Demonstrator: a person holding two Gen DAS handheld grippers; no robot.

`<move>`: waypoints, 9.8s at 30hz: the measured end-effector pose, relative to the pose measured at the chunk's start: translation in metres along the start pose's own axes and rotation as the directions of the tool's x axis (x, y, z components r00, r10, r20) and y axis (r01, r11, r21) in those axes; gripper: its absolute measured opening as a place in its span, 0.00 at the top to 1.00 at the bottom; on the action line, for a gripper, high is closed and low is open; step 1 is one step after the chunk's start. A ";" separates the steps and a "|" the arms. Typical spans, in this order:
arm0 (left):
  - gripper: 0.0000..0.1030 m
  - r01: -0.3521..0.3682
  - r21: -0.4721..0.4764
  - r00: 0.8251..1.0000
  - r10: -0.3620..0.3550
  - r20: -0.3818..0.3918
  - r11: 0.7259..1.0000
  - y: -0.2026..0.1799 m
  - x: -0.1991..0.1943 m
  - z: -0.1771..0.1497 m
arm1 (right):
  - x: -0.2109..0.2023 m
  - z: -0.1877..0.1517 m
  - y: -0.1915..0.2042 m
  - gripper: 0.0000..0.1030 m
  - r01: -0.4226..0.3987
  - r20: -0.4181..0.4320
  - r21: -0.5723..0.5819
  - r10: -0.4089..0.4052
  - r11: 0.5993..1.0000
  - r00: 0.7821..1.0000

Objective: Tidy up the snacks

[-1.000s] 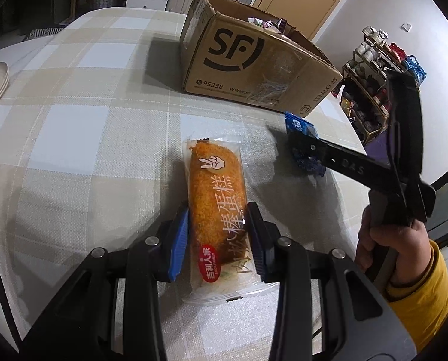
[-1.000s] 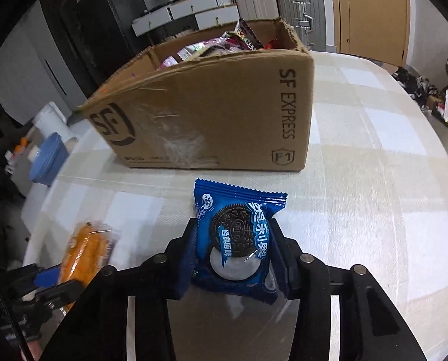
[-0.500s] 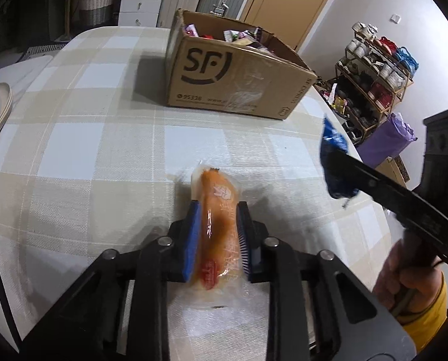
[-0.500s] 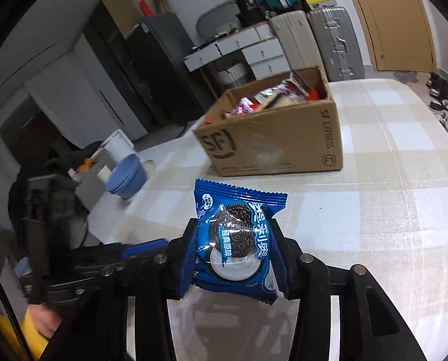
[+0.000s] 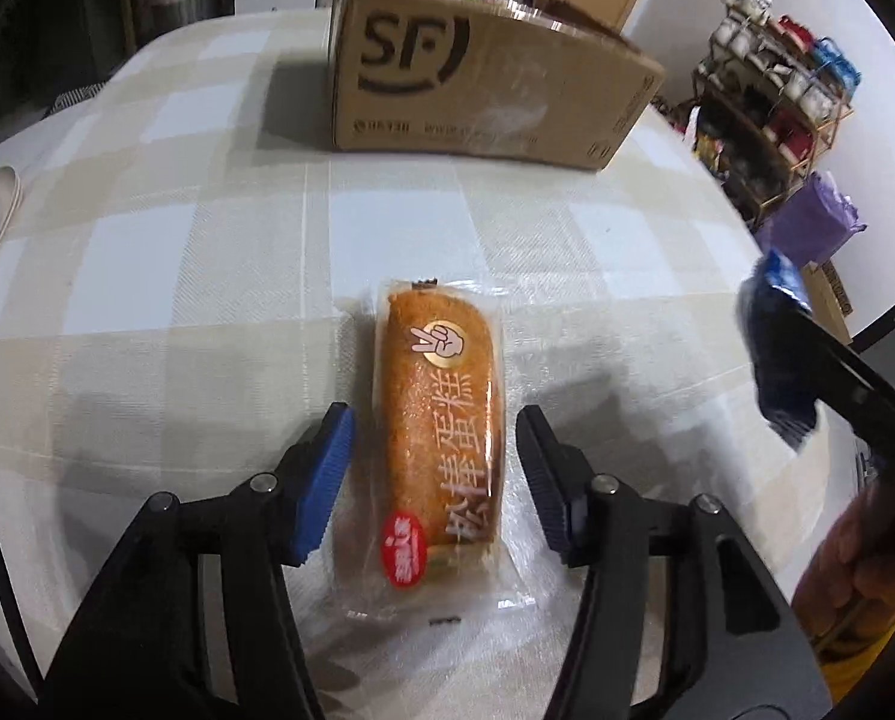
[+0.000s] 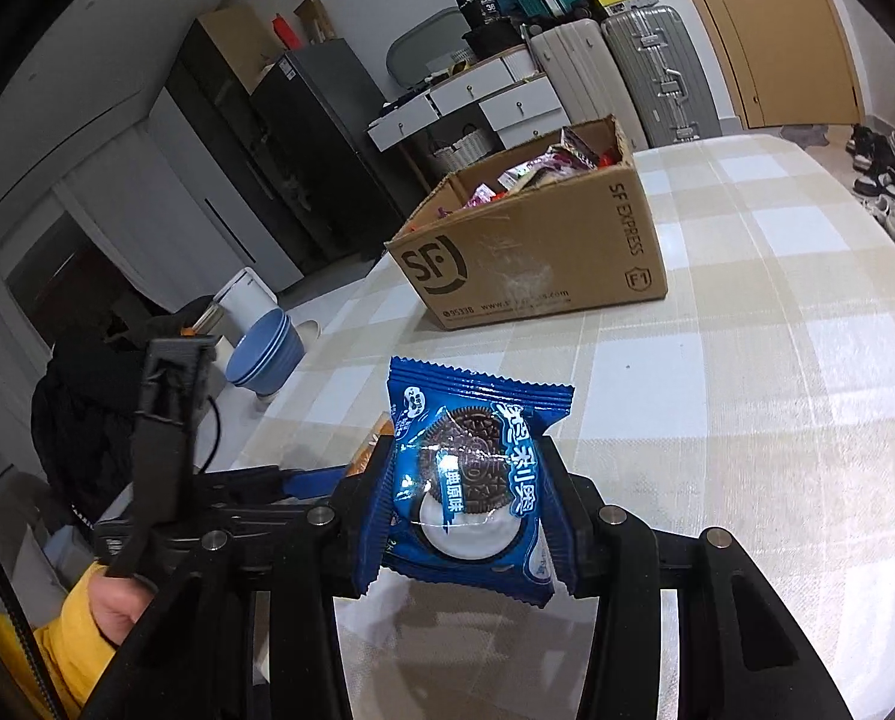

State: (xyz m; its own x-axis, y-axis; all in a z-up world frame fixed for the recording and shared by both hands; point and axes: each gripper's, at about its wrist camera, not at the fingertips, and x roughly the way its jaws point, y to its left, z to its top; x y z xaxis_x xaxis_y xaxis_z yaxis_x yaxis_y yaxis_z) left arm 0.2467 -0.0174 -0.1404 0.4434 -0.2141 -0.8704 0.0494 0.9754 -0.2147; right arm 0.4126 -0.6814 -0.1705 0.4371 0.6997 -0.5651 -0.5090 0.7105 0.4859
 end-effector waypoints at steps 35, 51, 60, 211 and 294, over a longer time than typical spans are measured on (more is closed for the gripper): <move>0.69 0.078 0.096 0.957 -0.101 0.271 0.992 -0.015 -0.137 0.070 | -0.034 0.081 0.027 0.57 -0.072 0.115 -0.058 0.078 0.996 0.990; 0.69 0.045 0.129 0.947 -0.083 0.309 0.991 -0.008 -0.128 0.206 | 0.001 0.191 0.025 0.57 -0.096 0.130 -0.078 0.105 0.992 0.986; 0.69 0.053 0.071 0.962 -0.070 0.264 0.996 0.004 -0.063 0.276 | 0.037 0.237 0.009 0.57 -0.045 0.111 -0.066 0.052 0.997 0.992; 0.01 -0.247 -0.038 0.700 0.206 0.684 0.968 0.050 -0.024 0.058 | -0.028 0.016 -0.037 0.01 0.388 0.543 -0.205 -0.225 0.899 0.809; 0.01 -0.287 -0.081 0.631 0.252 0.734 0.954 0.039 -0.004 0.067 | -0.032 0.011 -0.036 0.01 0.404 0.540 -0.219 -0.235 0.888 0.808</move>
State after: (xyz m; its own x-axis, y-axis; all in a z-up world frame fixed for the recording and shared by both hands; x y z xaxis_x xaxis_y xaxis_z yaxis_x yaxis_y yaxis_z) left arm 0.3071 0.0250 -0.1153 0.9489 0.1494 -0.2780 -0.1528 0.9882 0.0094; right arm 0.4247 -0.7286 -0.1627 0.8732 0.4392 -0.2110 -0.4375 0.8974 0.0573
